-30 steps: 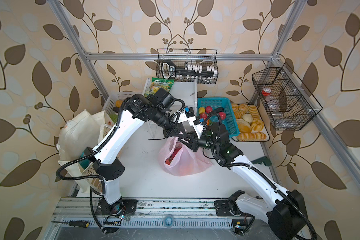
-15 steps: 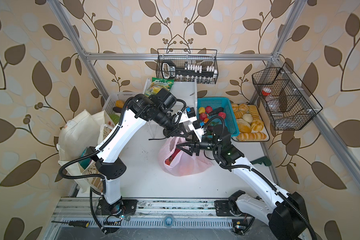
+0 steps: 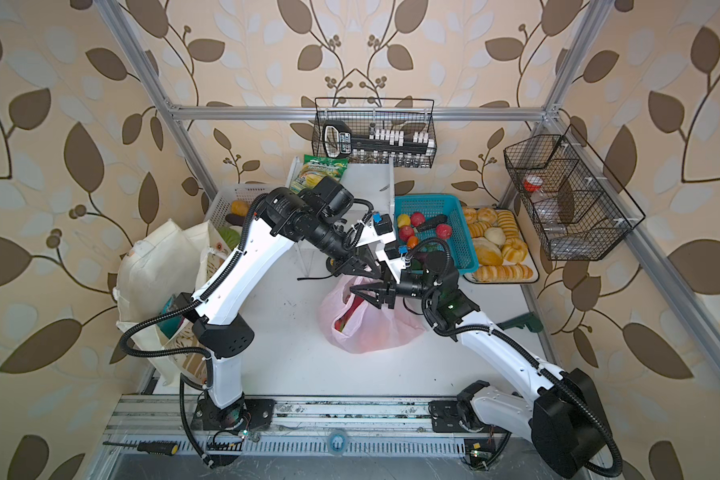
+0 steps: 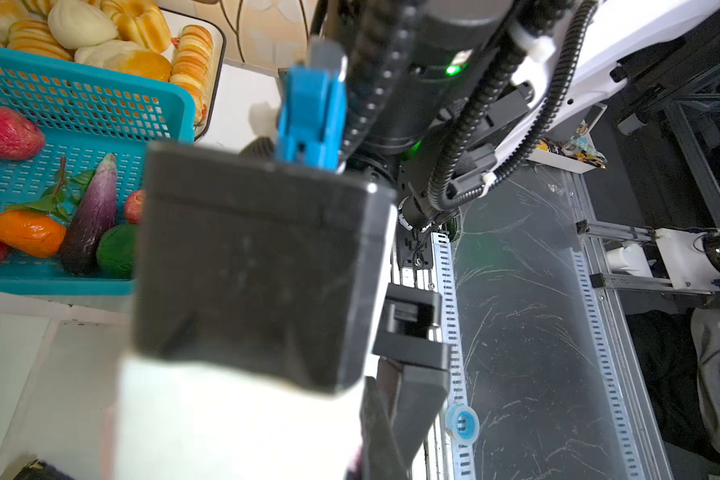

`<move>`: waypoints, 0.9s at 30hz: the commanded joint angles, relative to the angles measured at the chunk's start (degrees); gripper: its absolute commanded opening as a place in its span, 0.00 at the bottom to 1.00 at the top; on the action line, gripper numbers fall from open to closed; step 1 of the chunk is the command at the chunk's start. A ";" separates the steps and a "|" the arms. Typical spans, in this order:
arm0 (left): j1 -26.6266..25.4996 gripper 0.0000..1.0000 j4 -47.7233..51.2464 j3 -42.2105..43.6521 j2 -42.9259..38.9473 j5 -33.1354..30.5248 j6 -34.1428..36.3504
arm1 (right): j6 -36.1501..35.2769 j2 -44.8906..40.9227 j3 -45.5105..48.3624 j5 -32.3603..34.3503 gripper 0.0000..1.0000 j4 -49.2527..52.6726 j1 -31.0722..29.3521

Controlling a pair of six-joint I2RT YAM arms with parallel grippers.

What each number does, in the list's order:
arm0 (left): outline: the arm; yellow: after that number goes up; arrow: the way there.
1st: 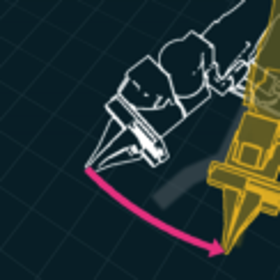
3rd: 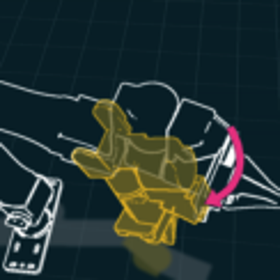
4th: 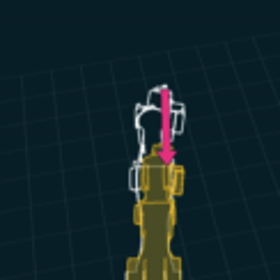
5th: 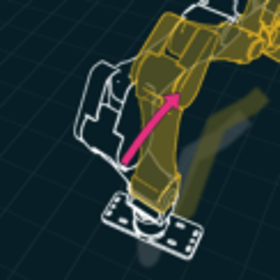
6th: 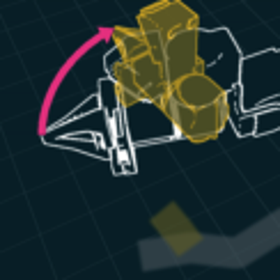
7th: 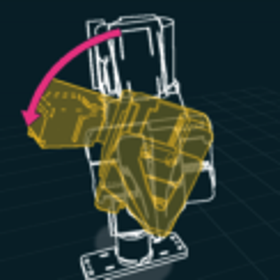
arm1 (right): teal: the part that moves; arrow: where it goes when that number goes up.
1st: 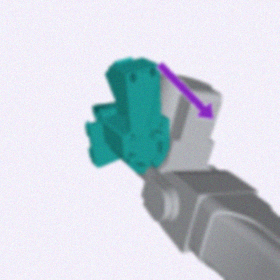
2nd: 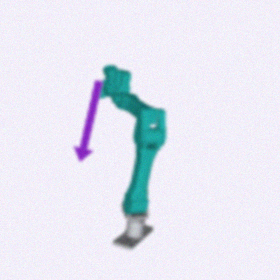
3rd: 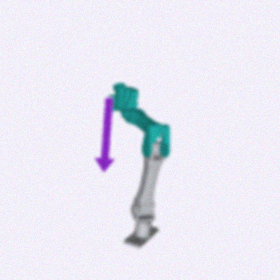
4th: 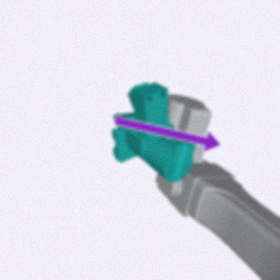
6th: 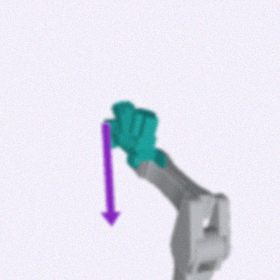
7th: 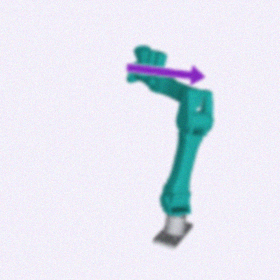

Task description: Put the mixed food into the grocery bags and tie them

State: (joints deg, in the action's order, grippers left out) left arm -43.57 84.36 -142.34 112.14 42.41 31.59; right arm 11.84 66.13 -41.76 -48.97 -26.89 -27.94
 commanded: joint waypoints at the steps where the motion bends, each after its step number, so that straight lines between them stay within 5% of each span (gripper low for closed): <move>1: -0.47 0.00 1.71 -2.15 0.34 3.73 1.50 | -1.35 0.99 0.73 -2.57 0.62 -4.87 0.26; 13: -0.51 0.00 2.03 -2.50 0.65 5.66 1.92 | 1.43 3.42 0.93 -5.59 0.39 -7.63 0.52; 24: -0.46 0.00 -1.17 -1.73 -0.62 3.62 -0.23 | 5.14 3.72 2.29 -7.13 0.03 -11.25 1.61; 27: -0.46 0.09 -4.52 1.04 -2.35 1.52 -2.25 | 5.73 3.40 2.81 -6.36 0.01 -11.21 1.65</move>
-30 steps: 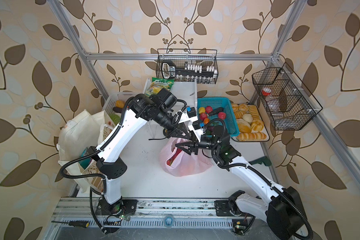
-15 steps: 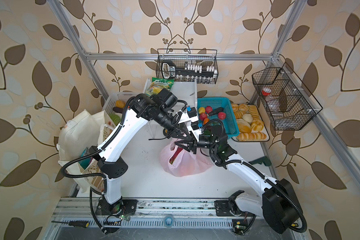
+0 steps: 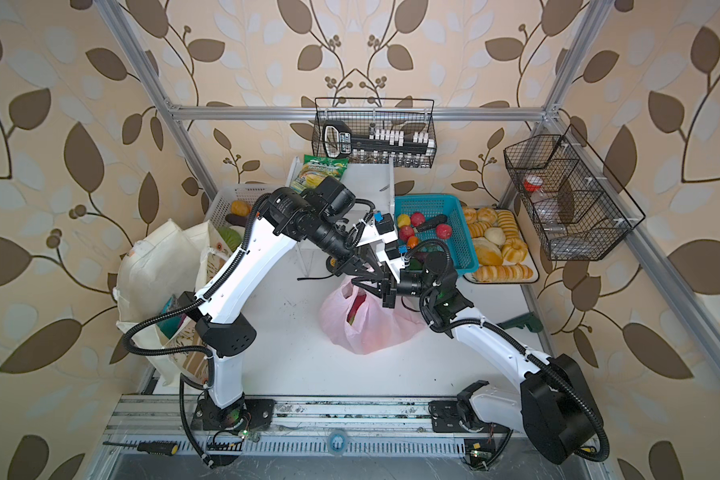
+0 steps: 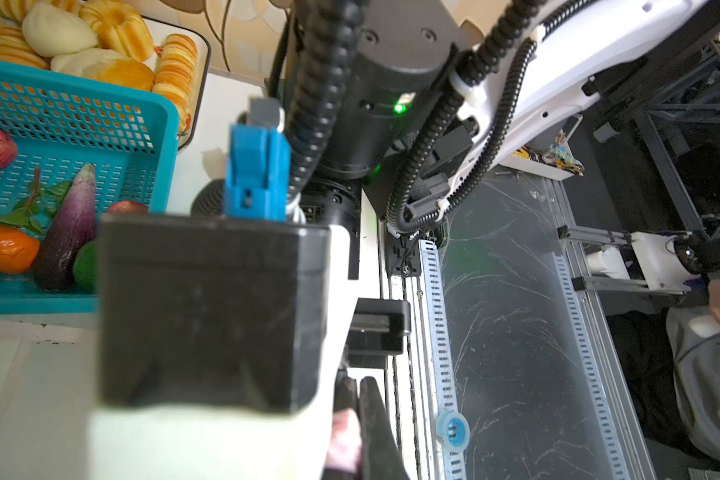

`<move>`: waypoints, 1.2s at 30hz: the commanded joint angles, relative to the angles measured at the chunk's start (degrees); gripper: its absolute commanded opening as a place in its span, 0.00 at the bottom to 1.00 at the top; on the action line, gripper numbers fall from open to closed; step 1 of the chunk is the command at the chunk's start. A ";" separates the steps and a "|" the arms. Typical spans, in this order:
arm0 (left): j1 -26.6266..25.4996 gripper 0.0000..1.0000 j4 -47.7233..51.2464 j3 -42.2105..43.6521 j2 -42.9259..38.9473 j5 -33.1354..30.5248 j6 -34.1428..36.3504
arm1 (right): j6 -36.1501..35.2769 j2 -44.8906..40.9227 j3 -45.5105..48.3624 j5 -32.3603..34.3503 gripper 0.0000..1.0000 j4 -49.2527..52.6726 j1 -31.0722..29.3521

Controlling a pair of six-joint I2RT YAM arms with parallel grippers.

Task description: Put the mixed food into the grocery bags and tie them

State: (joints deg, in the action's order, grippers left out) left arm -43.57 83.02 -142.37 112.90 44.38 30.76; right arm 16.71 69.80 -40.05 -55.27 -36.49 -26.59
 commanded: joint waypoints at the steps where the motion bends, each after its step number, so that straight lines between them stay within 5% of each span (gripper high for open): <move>1: -0.46 0.12 -4.08 2.25 -3.83 -0.77 -1.73 | 1.12 -0.30 1.29 0.13 0.01 -1.58 0.30; 3: -0.46 0.43 -6.12 4.25 -5.02 -1.66 -3.04 | 1.81 -0.37 1.48 0.58 0.00 -1.66 0.30; 6: -0.53 0.68 -8.25 5.48 -6.77 -3.12 -5.18 | 2.59 -0.56 1.56 2.06 0.00 -1.20 0.41; 11: -0.50 0.82 -15.05 11.22 -12.27 -6.32 -10.58 | 4.43 -0.35 2.24 4.99 0.00 -2.00 0.49; 19: -0.46 0.90 -32.37 31.43 -26.05 -15.04 -18.43 | 5.57 -0.94 2.44 6.13 0.01 -2.10 0.40; 24: -0.55 0.88 -38.93 36.86 -30.01 -20.99 -25.71 | 5.57 -1.50 2.44 7.66 0.01 -1.20 0.34; 28: -2.74 0.86 -60.80 55.74 -41.11 -29.66 -30.15 | 6.16 -1.60 2.41 8.76 0.01 -1.21 0.19; 31: -7.28 0.87 -71.31 64.15 -44.51 -37.60 -25.39 | 6.32 -1.68 2.42 9.10 0.01 -1.30 0.05; 36: -8.50 0.85 -71.23 62.62 -41.30 -41.89 -23.51 | 5.90 -1.87 2.30 8.94 0.02 -0.86 -0.23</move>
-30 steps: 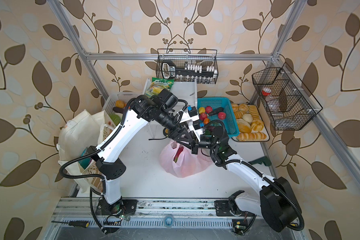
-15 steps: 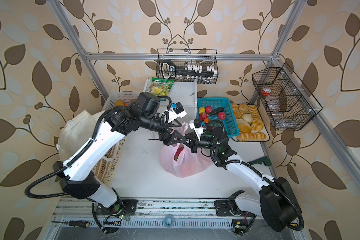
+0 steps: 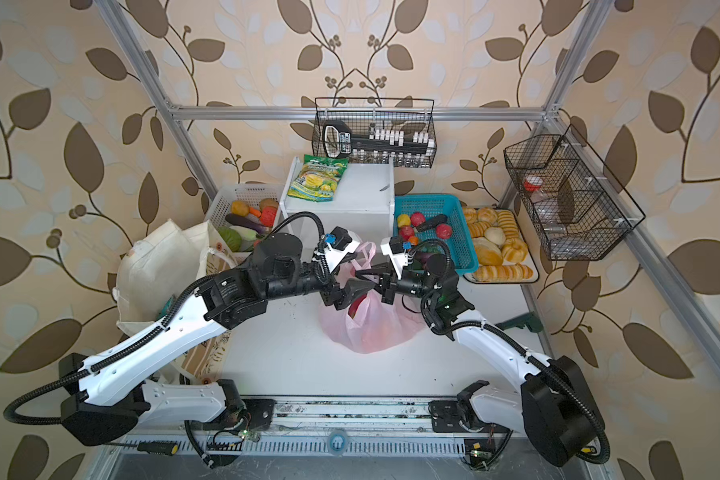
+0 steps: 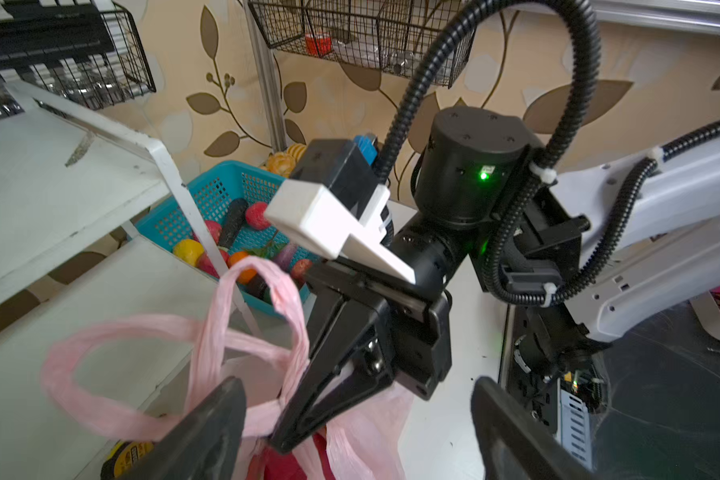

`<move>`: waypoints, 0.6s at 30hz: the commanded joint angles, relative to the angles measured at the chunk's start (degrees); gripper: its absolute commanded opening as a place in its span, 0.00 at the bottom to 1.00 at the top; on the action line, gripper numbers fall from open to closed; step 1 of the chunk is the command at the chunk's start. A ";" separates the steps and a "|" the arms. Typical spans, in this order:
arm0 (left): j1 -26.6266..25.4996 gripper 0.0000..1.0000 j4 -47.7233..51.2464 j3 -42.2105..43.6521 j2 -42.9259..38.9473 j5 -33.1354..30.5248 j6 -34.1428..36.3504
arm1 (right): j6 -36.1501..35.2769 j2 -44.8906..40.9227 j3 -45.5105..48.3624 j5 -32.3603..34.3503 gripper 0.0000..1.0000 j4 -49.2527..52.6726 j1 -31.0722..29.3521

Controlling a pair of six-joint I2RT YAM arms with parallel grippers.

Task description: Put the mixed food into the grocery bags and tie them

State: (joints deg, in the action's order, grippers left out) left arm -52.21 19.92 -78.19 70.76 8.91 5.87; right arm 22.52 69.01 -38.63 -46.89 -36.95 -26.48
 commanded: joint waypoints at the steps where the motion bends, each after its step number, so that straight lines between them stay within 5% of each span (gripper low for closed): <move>1: 0.09 0.85 -8.67 -1.63 1.33 -7.02 1.71 | -0.12 -1.12 0.76 0.56 0.02 -0.27 -0.33; 12: -0.88 0.82 -8.09 -1.69 2.62 -12.50 4.32 | -1.44 -1.43 0.41 0.49 0.02 1.09 -0.33; 18: -0.88 0.61 1.85 -8.02 7.16 -11.11 4.51 | -1.60 -1.69 0.31 0.49 0.02 1.04 -0.33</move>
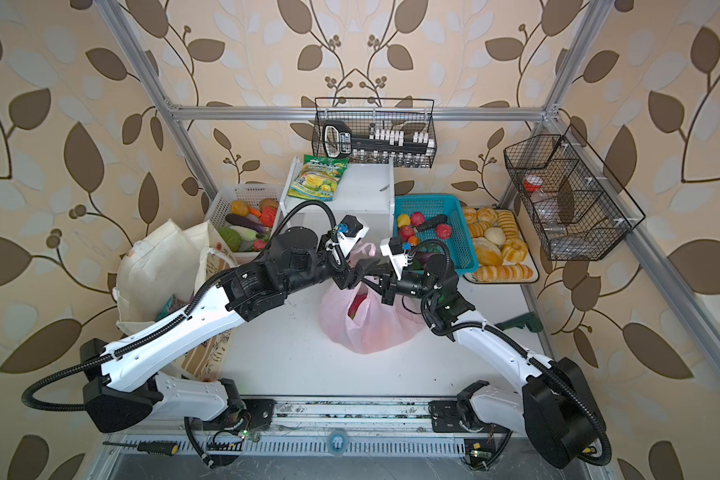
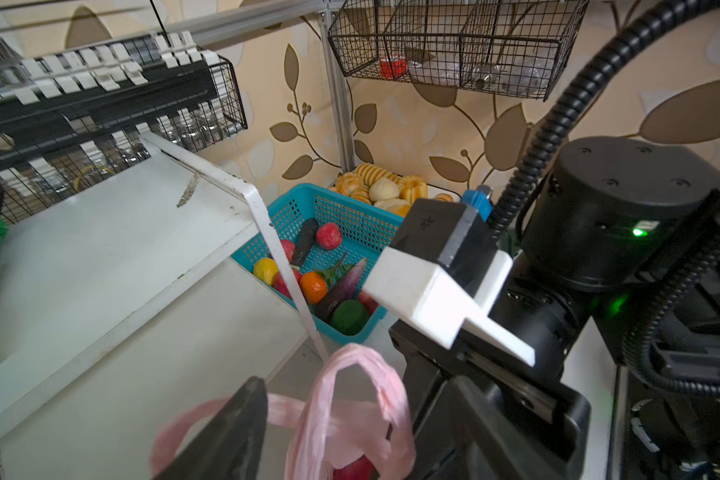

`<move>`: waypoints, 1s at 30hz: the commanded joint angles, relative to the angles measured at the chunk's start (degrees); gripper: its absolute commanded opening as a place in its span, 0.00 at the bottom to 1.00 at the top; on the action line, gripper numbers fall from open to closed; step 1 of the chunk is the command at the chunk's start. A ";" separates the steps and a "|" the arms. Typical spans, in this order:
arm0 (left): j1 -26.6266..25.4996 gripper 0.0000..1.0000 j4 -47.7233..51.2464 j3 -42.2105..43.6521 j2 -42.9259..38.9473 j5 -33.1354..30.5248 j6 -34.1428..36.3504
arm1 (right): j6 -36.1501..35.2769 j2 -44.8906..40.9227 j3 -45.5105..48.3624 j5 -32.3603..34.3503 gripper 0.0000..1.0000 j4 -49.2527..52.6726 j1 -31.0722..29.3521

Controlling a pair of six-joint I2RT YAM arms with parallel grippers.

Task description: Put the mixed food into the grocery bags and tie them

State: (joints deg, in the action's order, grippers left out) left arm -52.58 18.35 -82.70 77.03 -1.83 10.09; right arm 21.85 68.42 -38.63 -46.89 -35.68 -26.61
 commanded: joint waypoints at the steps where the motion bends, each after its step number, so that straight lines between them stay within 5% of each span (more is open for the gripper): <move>1: -0.51 0.55 3.78 -3.91 1.24 -0.63 0.28 | -0.86 -1.10 0.31 0.37 0.03 -0.40 -0.28; 8: -0.53 0.00 3.85 -5.49 2.16 1.77 -0.66 | -0.66 -1.20 0.59 0.79 0.05 0.15 -0.20; 15: -0.60 0.00 8.49 -9.78 4.24 8.59 -1.60 | 0.92 -0.51 0.91 -0.25 0.14 -0.38 0.58; 21: -0.51 0.00 13.63 -14.42 8.51 17.91 -0.85 | 0.54 -1.01 1.44 -5.05 0.35 -2.17 0.55; 30: 1.38 0.00 16.21 -19.58 13.11 28.74 -1.52 | -0.32 -1.32 2.24 -8.41 0.40 -2.83 1.81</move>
State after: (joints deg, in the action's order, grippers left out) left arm -52.01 35.20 -98.96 89.93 19.40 8.91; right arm 22.26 67.35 -37.43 -52.38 -36.73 -25.19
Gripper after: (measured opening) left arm 0.047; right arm 0.397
